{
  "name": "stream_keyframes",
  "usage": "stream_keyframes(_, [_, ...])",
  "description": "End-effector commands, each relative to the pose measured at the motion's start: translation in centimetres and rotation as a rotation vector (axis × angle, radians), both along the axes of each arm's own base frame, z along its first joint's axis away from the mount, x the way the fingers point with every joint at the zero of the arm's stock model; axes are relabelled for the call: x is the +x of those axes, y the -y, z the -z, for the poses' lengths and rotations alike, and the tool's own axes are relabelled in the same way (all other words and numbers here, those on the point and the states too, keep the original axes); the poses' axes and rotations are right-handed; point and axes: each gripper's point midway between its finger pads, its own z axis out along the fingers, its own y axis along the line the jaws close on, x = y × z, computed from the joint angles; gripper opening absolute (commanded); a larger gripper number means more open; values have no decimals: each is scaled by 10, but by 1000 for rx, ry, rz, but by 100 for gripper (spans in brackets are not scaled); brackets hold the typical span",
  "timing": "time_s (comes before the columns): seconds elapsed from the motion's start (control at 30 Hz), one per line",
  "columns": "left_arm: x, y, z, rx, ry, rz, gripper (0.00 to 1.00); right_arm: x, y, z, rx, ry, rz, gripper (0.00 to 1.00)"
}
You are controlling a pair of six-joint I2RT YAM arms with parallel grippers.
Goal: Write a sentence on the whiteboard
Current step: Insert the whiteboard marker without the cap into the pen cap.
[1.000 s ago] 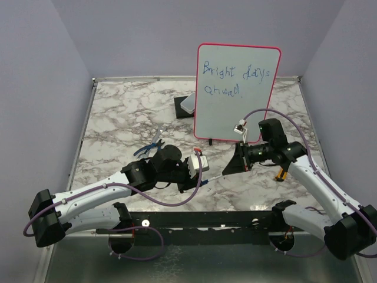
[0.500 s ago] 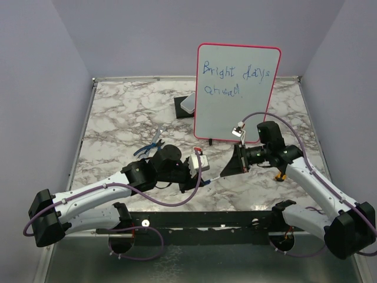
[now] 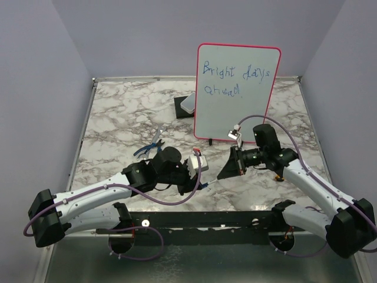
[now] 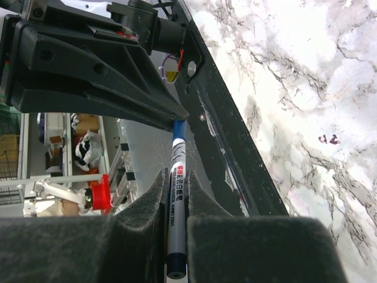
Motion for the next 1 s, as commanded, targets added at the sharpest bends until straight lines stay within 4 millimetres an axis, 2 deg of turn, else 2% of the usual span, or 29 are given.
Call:
stream_keyframes(0.0, [18, 24, -55, -226, 114, -48, 0, -12, -12, 5, 19, -31, -56, 1])
stream_keyframes(0.6, [26, 26, -70, -292, 144, -89, 0, -28, -34, 22, 13, -71, -115, 1])
stream_keyframes(0.8, [27, 25, -69, -291, 149, -99, 0, -33, -42, 25, 11, -78, -136, 1])
stream_keyframes(0.97, [30, 23, -64, -270, 139, -121, 0, -23, -41, 24, -29, -17, -80, 1])
